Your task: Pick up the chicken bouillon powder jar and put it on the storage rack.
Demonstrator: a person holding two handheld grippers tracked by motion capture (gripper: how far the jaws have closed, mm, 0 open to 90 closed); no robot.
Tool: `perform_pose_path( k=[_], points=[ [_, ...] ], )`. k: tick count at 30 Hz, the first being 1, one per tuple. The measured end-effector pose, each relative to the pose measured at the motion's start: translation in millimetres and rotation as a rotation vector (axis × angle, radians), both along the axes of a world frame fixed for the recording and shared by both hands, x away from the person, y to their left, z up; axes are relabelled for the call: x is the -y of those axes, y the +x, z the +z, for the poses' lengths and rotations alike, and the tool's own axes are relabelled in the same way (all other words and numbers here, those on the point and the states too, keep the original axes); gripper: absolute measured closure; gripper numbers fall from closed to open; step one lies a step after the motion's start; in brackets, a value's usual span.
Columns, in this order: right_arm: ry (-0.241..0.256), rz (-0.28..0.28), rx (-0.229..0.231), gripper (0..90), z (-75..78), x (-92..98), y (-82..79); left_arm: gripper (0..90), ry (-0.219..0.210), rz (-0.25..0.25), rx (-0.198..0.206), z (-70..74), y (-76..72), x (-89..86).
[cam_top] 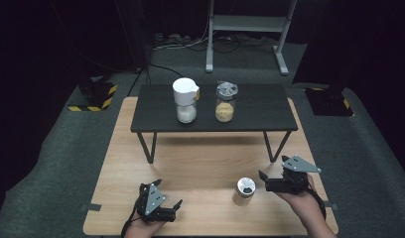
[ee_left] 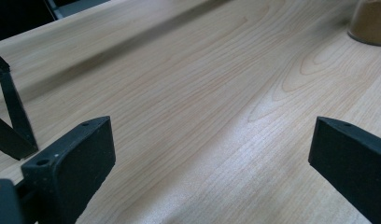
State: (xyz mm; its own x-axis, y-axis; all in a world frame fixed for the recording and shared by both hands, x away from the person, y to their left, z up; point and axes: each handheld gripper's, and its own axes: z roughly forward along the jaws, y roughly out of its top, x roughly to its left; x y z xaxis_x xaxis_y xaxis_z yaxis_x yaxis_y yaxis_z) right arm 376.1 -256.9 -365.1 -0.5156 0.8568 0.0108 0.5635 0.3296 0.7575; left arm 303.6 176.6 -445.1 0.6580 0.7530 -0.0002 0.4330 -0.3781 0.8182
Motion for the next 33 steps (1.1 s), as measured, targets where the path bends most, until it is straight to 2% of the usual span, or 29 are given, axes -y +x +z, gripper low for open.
perform_pose_path(
  k=[8,10,14,16,33],
  points=[
    [-0.001,-0.015,0.026,0.0,-24.4,7.8,-12.2,0.8,-0.003,-0.001,0.003,0.2,-0.6,-0.6],
    [-0.016,-0.013,0.049,0.0,-29.0,7.8,-15.1,0.8,-0.004,-0.002,0.004,0.2,-0.7,-0.7],
    [-0.022,-0.026,0.046,0.0,-36.7,9.4,-17.8,0.8,-0.004,-0.009,0.002,0.1,-0.5,-0.5],
    [-0.047,-0.025,0.054,0.0,-40.3,10.1,-19.1,0.8,-0.006,-0.008,0.003,0.2,-0.6,-0.9],
    [-0.089,-0.038,0.014,0.0,-66.3,12.6,-24.7,0.8,-0.017,-0.014,0.003,0.2,-0.6,-1.8]
  ],
)
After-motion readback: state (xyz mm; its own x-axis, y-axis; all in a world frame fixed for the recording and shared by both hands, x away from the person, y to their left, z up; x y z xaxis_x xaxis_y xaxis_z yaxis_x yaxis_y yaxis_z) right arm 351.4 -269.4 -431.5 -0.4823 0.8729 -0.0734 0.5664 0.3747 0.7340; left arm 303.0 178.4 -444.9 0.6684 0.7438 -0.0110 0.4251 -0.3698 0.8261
